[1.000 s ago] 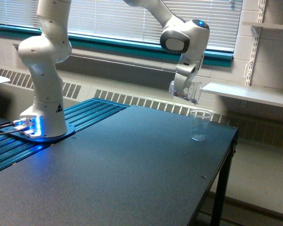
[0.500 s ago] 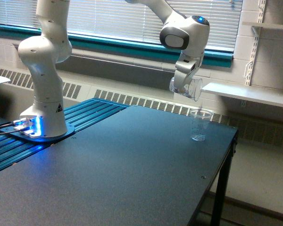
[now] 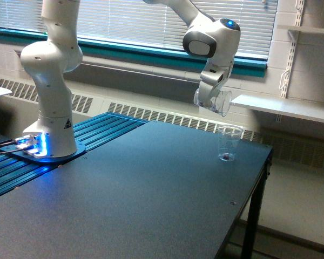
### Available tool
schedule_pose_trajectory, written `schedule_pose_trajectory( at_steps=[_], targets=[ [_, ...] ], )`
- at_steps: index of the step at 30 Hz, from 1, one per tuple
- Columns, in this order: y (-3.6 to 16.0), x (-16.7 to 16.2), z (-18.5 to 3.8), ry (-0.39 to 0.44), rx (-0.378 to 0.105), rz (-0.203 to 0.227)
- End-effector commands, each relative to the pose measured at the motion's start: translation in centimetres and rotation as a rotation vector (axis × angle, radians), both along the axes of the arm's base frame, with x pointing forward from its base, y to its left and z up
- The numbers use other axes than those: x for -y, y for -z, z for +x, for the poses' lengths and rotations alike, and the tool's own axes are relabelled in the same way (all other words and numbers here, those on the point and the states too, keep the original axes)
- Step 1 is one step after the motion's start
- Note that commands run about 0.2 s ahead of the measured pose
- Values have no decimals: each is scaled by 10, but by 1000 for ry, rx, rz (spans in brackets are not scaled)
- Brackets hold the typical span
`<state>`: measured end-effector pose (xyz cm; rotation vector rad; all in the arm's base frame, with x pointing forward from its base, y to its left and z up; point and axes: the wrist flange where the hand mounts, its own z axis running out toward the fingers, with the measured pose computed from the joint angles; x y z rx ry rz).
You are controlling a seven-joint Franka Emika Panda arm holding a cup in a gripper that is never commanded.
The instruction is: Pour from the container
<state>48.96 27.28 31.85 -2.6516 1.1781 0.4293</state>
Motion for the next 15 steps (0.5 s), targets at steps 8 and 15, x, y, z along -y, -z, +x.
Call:
schedule_pose_trajectory(
  at_steps=[8,15],
  targets=[
    [-8,-4,1,-9,-21,24],
    [-6,3,4,10,-32,26]
  ],
)
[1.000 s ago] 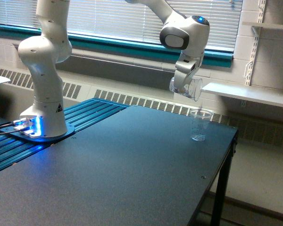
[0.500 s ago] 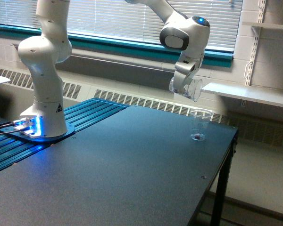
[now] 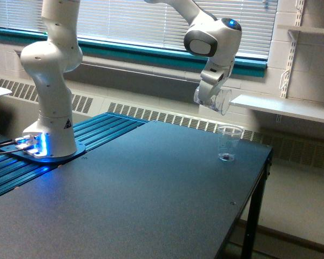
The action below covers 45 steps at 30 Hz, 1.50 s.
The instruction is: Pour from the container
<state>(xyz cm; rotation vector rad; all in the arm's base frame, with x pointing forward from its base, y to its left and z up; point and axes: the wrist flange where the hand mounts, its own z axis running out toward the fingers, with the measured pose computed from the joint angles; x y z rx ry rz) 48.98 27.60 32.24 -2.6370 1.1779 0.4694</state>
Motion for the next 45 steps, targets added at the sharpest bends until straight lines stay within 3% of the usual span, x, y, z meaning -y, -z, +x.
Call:
schedule_pose_trajectory(
  at_steps=[1,34,45],
  targets=[
    [-2,7,5,10,-11,11],
    [11,-8,1,12,-102,31],
    [11,-10,1,12,-109,39]
  ],
)
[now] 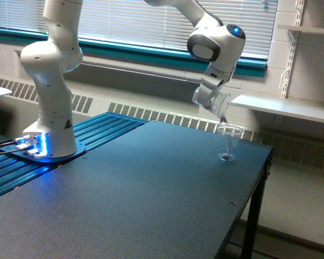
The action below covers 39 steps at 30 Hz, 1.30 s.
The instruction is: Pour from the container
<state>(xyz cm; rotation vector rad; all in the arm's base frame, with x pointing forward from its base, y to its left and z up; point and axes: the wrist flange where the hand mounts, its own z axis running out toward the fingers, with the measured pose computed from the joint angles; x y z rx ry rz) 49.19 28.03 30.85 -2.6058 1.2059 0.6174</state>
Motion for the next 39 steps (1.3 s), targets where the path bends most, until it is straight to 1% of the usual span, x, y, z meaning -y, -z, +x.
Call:
schedule_pose_trajectory(
  at_steps=[1,16,20,22,25,30,35,37,39],
  targets=[
    [-2,-5,-1,0,-12,9],
    [-5,-4,6,14,-25,23],
    [-10,-2,12,31,-25,35],
    [-10,-2,14,36,-25,31],
    [-14,-6,13,24,-29,45],
    [-17,-6,15,33,-31,49],
    [-17,-9,15,30,-22,49],
    [-23,-9,17,31,-8,62],
    [-24,-9,16,32,-6,62]
  ],
)
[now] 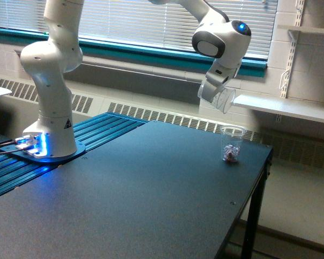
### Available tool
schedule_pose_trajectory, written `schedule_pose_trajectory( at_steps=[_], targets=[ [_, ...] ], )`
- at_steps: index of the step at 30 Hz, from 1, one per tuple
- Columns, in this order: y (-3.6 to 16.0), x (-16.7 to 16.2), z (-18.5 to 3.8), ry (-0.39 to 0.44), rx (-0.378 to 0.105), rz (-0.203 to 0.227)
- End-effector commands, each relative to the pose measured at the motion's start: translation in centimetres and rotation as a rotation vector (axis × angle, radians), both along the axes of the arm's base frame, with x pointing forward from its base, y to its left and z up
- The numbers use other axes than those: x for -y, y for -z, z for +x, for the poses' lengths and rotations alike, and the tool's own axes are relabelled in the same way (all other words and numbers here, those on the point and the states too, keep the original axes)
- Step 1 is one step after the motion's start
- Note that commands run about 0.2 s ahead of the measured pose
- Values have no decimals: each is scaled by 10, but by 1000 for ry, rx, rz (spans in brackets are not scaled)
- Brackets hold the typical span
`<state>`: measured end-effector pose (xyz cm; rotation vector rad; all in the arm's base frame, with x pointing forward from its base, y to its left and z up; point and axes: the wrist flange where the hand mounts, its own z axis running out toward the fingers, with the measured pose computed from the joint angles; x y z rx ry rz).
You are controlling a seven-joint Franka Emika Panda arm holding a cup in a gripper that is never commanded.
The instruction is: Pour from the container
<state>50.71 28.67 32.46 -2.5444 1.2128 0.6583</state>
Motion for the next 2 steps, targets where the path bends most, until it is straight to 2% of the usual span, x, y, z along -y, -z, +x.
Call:
schedule_pose_trajectory(
  at_steps=[1,2],
  targets=[
    [-8,-3,0,5,11,12],
    [-8,-3,0,5,11,12]
  ],
)
